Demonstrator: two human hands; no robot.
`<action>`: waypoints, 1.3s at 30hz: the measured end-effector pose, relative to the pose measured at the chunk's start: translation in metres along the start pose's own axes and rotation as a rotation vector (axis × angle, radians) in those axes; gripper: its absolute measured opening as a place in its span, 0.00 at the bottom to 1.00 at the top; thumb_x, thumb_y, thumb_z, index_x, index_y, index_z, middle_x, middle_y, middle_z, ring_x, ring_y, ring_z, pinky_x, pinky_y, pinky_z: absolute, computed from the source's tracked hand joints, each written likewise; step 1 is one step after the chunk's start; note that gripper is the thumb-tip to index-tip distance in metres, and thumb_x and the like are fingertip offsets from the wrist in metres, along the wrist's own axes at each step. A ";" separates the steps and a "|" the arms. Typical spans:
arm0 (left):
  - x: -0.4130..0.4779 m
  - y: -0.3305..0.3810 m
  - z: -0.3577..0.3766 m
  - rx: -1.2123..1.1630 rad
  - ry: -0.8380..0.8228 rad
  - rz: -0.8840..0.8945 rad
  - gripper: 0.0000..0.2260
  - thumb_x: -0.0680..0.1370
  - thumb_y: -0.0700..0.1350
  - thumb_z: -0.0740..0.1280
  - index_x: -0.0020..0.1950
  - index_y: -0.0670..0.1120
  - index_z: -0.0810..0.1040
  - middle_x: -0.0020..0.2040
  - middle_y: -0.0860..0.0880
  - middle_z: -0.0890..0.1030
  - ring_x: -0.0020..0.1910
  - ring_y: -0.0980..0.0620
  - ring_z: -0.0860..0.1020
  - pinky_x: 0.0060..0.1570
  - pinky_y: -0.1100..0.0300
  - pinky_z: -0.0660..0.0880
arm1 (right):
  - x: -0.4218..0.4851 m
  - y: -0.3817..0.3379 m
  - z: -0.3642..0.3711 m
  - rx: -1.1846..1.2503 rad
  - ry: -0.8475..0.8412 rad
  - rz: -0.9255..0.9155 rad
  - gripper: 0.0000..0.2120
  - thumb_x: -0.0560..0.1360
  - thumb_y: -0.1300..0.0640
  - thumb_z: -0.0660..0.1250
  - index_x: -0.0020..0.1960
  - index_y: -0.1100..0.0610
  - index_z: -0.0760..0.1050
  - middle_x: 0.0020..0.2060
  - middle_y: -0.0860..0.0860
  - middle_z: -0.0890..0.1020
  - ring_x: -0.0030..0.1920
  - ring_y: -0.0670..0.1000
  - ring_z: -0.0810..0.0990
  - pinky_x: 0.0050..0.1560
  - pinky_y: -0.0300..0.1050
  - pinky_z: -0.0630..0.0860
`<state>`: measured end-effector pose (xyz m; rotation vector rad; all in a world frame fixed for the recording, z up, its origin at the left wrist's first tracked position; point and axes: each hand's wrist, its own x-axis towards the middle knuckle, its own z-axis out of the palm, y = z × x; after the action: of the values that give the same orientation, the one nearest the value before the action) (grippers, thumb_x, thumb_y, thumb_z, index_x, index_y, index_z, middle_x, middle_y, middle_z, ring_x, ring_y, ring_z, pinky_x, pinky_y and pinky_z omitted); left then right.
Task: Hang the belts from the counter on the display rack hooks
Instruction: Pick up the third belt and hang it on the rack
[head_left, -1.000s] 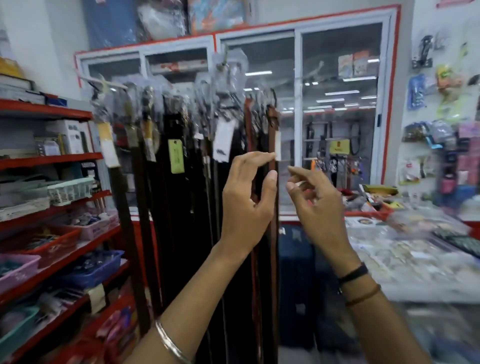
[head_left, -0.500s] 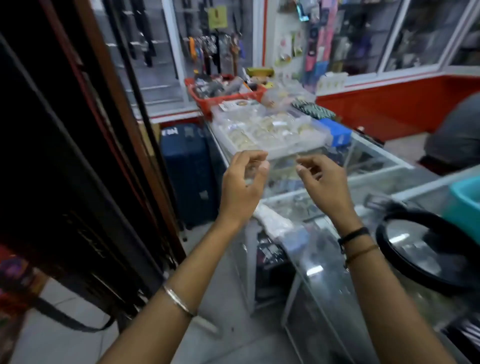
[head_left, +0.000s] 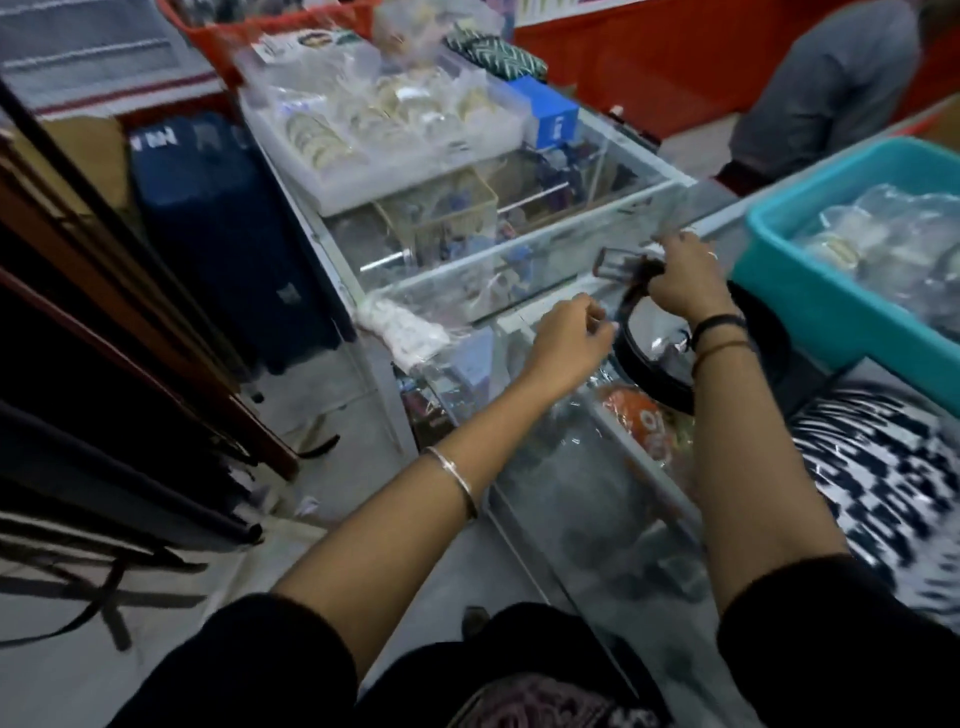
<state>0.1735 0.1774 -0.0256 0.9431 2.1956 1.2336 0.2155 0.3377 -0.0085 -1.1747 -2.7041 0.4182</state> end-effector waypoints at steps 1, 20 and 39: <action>0.002 0.001 0.008 0.017 -0.014 -0.018 0.13 0.77 0.46 0.66 0.56 0.38 0.75 0.54 0.41 0.81 0.50 0.43 0.79 0.47 0.55 0.74 | 0.004 0.004 0.002 -0.031 -0.062 0.011 0.26 0.72 0.67 0.61 0.70 0.61 0.65 0.68 0.65 0.68 0.68 0.66 0.67 0.68 0.60 0.65; -0.003 -0.024 -0.056 0.254 0.188 -0.158 0.08 0.74 0.42 0.67 0.52 0.44 0.81 0.48 0.43 0.83 0.47 0.42 0.79 0.42 0.55 0.71 | -0.006 -0.069 0.010 -0.093 -0.032 -0.211 0.16 0.68 0.54 0.74 0.54 0.56 0.79 0.53 0.59 0.82 0.55 0.62 0.79 0.48 0.51 0.71; -0.144 -0.081 -0.278 0.409 0.894 -0.181 0.17 0.77 0.39 0.62 0.64 0.53 0.76 0.61 0.50 0.81 0.61 0.47 0.78 0.56 0.54 0.72 | -0.107 -0.301 0.026 1.026 -0.340 -0.662 0.09 0.78 0.55 0.63 0.57 0.53 0.75 0.42 0.48 0.78 0.41 0.40 0.77 0.46 0.36 0.74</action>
<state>0.0575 -0.1139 0.0505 0.2945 3.2288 1.2868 0.0738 0.0581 0.0583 0.0703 -2.2840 1.6742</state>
